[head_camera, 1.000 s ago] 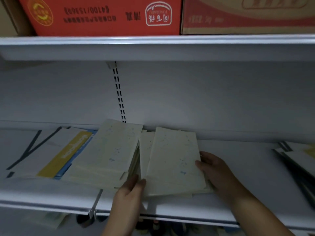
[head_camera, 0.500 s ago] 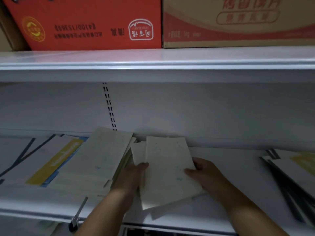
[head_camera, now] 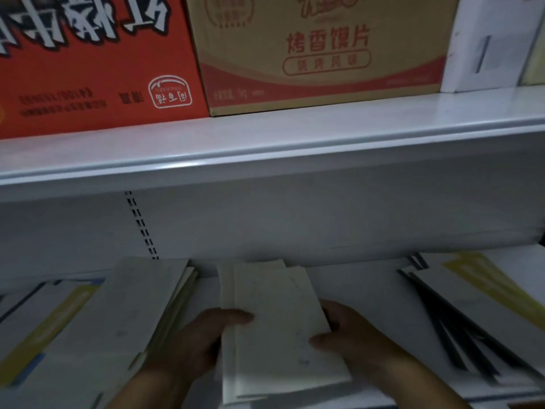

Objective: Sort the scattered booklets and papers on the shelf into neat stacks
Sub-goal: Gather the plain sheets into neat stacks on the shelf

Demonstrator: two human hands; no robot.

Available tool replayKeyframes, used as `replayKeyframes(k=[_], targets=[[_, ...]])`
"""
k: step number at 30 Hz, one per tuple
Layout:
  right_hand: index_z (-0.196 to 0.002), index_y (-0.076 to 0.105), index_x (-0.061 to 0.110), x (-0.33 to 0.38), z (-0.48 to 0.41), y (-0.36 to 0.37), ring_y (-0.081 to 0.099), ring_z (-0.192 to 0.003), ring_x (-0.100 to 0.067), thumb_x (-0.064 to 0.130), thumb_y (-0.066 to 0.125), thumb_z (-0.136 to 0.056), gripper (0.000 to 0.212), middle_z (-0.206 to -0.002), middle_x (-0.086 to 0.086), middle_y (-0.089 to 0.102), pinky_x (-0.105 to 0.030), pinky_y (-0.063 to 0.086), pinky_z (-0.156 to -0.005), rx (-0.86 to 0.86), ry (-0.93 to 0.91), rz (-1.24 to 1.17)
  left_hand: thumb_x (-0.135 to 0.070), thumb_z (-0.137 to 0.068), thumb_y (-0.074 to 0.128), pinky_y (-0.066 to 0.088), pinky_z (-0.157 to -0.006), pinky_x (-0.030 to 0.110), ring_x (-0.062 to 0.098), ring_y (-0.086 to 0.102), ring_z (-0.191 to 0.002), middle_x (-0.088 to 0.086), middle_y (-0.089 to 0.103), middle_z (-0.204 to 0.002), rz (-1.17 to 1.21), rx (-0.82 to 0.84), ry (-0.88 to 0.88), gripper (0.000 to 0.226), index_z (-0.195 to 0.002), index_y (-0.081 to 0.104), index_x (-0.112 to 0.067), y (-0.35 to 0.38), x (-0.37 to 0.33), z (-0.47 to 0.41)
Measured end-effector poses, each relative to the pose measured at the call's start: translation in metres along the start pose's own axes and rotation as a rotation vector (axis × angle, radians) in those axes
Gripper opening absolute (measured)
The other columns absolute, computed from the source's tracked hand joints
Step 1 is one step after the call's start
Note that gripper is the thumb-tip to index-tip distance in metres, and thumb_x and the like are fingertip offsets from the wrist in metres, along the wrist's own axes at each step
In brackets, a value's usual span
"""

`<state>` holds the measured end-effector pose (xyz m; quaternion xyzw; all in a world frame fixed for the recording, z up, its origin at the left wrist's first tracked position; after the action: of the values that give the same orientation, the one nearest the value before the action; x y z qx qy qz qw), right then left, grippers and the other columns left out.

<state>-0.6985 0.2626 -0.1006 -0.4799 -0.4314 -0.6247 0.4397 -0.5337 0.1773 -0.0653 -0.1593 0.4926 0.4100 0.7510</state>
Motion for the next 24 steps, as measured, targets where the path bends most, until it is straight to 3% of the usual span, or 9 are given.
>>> replayKeyframes(k=[2,6,10,12,15,19,22,24], targets=[[-0.137,0.039,0.012,0.005,0.0,-0.009,0.065,-0.108,-0.027,0.012,0.086,-0.056,0.094,-0.125,-0.007,0.063,-0.049,0.052,-0.092,-0.035,0.053,-0.079,-0.005,-0.053,0.073,0.056,-0.074,0.042,0.035,0.071,-0.083,0.02,0.073,-0.095,-0.025,-0.016,0.147,0.056,-0.109,0.064,-0.002,0.006,-0.005,0.001],[-0.115,0.06,0.022,0.055,0.003,-0.002,0.071,-0.093,-0.018,0.038,0.088,-0.052,0.071,-0.106,-0.001,0.073,-0.031,0.059,-0.075,-0.09,-0.114,-0.055,0.004,-0.042,0.075,0.059,-0.062,0.038,0.031,0.071,-0.086,0.012,0.075,-0.097,0.001,0.023,0.449,0.07,-0.108,0.062,-0.014,0.016,-0.028,0.02],[-0.113,0.062,0.022,0.099,0.018,-0.002,0.07,-0.093,-0.007,0.029,0.085,-0.06,0.059,-0.103,0.006,0.074,-0.018,0.056,-0.074,-0.236,-0.353,0.068,0.001,-0.046,0.077,0.057,-0.061,0.022,0.013,0.072,-0.085,-0.003,0.076,-0.093,-0.099,-0.025,0.623,0.065,-0.107,0.062,-0.016,0.008,-0.057,0.036],[-0.109,0.061,0.023,0.096,0.02,0.0,0.07,-0.09,-0.006,0.021,0.086,-0.058,0.057,-0.098,0.01,0.074,-0.016,0.055,-0.069,-0.294,-0.388,0.074,-0.007,-0.045,0.079,0.055,-0.06,0.016,0.004,0.07,-0.084,-0.009,0.076,-0.089,-0.171,-0.096,0.649,0.059,-0.099,0.064,-0.022,-0.001,-0.061,0.035],[-0.104,0.061,0.019,0.081,0.018,0.007,0.07,-0.085,-0.007,0.009,0.082,-0.061,0.049,-0.091,0.014,0.074,-0.015,0.054,-0.064,-0.345,-0.388,0.095,-0.005,-0.042,0.079,0.054,-0.058,0.014,0.006,0.07,-0.082,-0.009,0.075,-0.09,-0.166,-0.149,0.645,0.061,-0.1,0.065,-0.018,-0.011,-0.056,0.029],[-0.089,0.057,0.027,0.07,0.022,0.009,0.063,-0.076,0.015,-0.003,0.076,-0.068,0.042,-0.071,0.037,0.067,0.0,0.045,-0.056,-0.415,-0.411,0.149,0.003,-0.044,0.077,0.055,-0.06,0.016,0.009,0.072,-0.08,-0.007,0.076,-0.087,-0.089,-0.086,0.62,0.058,-0.096,0.065,-0.019,-0.01,-0.042,0.019],[-0.084,0.055,0.029,0.068,0.027,0.003,0.058,-0.066,0.024,-0.007,0.077,-0.066,0.045,-0.061,0.039,0.063,0.004,0.041,-0.055,-0.444,-0.389,0.204,-0.015,-0.033,0.087,0.057,-0.066,0.023,0.017,0.071,-0.09,0.0,0.075,-0.098,-0.059,-0.041,0.59,0.075,-0.104,0.064,-0.02,-0.009,-0.031,0.01],[-0.084,0.057,0.029,0.068,0.026,0.001,0.065,-0.074,0.012,0.002,0.081,-0.066,0.04,-0.068,0.027,0.07,-0.001,0.046,-0.055,-0.412,-0.357,0.18,-0.035,-0.025,0.093,0.056,-0.07,0.021,0.013,0.069,-0.094,-0.006,0.074,-0.102,-0.088,-0.038,0.568,0.095,-0.114,0.058,-0.022,-0.01,-0.024,0.007]])
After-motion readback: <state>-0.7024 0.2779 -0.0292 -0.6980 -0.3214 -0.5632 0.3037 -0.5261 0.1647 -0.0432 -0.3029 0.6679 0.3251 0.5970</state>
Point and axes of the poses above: each hand's wrist, its own z-axis away from the middle knuckle, its own y-axis out of the palm, x = y × z, the point moved 9 cm from there along -z, towards the middle knuckle
